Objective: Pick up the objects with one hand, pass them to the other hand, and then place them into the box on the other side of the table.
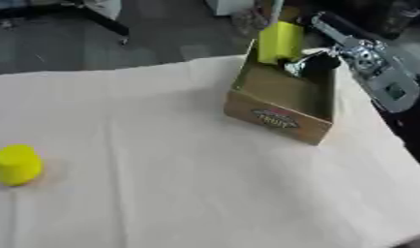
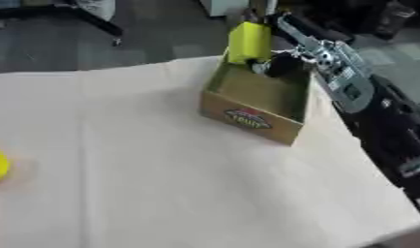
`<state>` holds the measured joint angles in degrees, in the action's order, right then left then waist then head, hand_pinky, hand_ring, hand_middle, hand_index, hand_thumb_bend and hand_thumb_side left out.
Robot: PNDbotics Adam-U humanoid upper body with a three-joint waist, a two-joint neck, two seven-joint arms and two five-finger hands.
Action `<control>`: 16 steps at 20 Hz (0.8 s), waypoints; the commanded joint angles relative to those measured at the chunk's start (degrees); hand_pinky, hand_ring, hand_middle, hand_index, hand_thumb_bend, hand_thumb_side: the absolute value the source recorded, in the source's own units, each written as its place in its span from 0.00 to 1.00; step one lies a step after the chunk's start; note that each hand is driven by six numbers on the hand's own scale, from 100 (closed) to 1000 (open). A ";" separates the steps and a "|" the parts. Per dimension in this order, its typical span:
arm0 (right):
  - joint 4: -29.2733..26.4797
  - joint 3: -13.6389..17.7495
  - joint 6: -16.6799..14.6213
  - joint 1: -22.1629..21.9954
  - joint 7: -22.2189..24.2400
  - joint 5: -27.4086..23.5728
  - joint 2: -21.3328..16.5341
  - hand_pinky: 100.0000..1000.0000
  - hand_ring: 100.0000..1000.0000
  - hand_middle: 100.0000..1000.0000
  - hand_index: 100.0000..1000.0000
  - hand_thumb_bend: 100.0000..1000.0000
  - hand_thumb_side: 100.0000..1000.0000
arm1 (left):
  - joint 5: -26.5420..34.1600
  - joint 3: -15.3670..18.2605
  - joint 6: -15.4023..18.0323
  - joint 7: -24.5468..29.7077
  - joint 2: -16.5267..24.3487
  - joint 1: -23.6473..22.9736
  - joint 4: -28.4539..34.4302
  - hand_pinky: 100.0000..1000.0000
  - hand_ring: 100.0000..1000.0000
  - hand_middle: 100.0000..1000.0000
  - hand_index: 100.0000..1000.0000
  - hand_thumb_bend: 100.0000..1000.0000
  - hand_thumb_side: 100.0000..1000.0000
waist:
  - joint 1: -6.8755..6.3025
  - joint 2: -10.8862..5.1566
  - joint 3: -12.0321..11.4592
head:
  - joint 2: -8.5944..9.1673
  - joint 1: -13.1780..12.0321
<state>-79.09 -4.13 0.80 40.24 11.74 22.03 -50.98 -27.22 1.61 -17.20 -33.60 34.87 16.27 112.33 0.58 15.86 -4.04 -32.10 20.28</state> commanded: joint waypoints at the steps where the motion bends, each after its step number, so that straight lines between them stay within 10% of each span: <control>1: 0.67 0.65 -0.85 0.53 0.57 1.66 -2.95 0.85 0.74 0.60 0.52 0.16 0.09 | 0.21 0.99 -0.06 -0.50 1.15 0.27 0.89 0.73 0.66 0.58 0.78 0.77 0.53 | -0.78 -1.02 -0.12 | 0.71 0.19; 10: 4.37 0.78 -2.58 1.54 3.71 4.83 -2.14 0.92 0.85 0.79 0.81 0.32 0.26 | 0.15 1.07 -0.24 -0.71 0.97 0.11 1.04 0.73 0.66 0.58 0.78 0.77 0.54 | -0.98 -0.89 -0.30 | 1.05 0.09; 15: 5.50 0.92 -3.50 1.88 4.71 6.11 -1.95 0.94 0.87 0.82 0.84 0.34 0.23 | 0.13 1.09 -0.35 -0.78 0.97 0.03 1.05 0.73 0.66 0.58 0.78 0.76 0.53 | -0.99 -0.86 -0.31 | 1.04 -0.01; 16: 5.67 1.03 -3.49 1.89 4.72 6.24 -2.00 0.98 0.94 0.87 0.89 0.36 0.05 | 0.13 1.10 -0.37 -0.80 0.96 0.03 1.05 0.73 0.66 0.58 0.78 0.76 0.53 | -0.99 -0.83 -0.31 | 1.01 -0.04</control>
<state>-73.27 -4.10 -2.49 41.15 16.19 27.86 -51.20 -27.22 1.92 -17.50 -34.16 34.83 16.11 112.41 0.45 15.91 -4.32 -31.65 20.26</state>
